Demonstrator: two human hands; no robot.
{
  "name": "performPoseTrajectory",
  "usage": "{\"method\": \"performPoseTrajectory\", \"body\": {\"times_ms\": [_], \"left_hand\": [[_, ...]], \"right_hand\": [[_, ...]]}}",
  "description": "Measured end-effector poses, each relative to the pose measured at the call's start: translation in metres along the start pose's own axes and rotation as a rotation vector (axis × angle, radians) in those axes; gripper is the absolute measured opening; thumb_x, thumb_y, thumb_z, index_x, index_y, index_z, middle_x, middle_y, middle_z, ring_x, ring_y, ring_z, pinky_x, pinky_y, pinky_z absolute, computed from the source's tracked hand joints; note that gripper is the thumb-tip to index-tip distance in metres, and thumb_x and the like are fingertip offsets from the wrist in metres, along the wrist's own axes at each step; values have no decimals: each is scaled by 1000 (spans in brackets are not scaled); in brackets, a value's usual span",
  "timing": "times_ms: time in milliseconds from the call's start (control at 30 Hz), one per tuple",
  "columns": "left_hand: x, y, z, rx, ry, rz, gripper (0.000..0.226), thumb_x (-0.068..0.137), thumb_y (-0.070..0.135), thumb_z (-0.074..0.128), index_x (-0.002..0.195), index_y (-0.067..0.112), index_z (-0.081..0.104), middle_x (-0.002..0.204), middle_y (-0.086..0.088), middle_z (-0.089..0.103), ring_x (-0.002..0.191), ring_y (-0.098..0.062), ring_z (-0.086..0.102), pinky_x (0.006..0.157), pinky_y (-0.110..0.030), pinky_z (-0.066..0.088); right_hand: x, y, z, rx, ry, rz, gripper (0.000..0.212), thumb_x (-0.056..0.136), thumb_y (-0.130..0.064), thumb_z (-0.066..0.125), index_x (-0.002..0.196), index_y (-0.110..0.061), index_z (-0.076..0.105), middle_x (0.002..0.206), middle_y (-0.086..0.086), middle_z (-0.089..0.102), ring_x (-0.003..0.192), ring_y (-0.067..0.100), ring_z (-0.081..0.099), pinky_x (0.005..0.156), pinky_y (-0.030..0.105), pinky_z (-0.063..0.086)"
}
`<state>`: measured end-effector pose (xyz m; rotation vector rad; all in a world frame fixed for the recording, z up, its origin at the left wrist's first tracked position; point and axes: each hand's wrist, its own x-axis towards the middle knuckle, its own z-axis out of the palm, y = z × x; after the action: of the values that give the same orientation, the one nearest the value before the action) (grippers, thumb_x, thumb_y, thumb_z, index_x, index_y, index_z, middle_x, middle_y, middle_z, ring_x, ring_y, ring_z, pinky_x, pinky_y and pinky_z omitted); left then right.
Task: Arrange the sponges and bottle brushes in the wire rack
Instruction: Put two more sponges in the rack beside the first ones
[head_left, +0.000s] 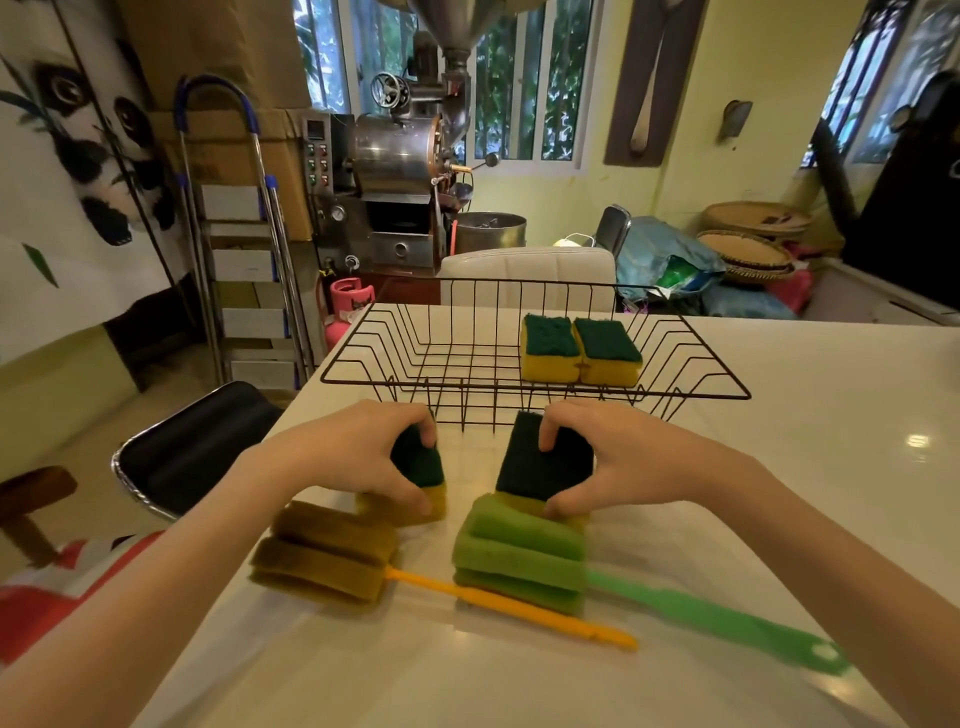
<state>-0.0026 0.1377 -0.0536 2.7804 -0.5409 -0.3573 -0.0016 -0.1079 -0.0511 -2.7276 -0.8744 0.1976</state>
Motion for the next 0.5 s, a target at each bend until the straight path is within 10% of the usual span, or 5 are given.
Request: {"method": "performPoseTrajectory", "body": {"times_ms": [333, 500], "left_hand": [[1, 14, -19, 61, -6, 71, 43, 60, 37, 78, 92, 35, 49, 97, 12, 46, 84, -4, 44, 61, -15, 37], [-10, 26, -47, -68, -7, 135, 41, 57, 38, 81, 87, 38, 54, 118, 11, 51, 112, -13, 48, 95, -34, 48]], "right_hand": [[-10, 7, -16, -34, -139, 49, 48, 63, -34, 74, 99, -29, 44, 106, -3, 41, 94, 15, 44, 60, 21, 37], [-21, 11, -28, 59, -110, 3, 49, 62, -30, 77, 100, -32, 47, 106, -8, 41, 96, 12, 44, 62, 22, 44]]}}
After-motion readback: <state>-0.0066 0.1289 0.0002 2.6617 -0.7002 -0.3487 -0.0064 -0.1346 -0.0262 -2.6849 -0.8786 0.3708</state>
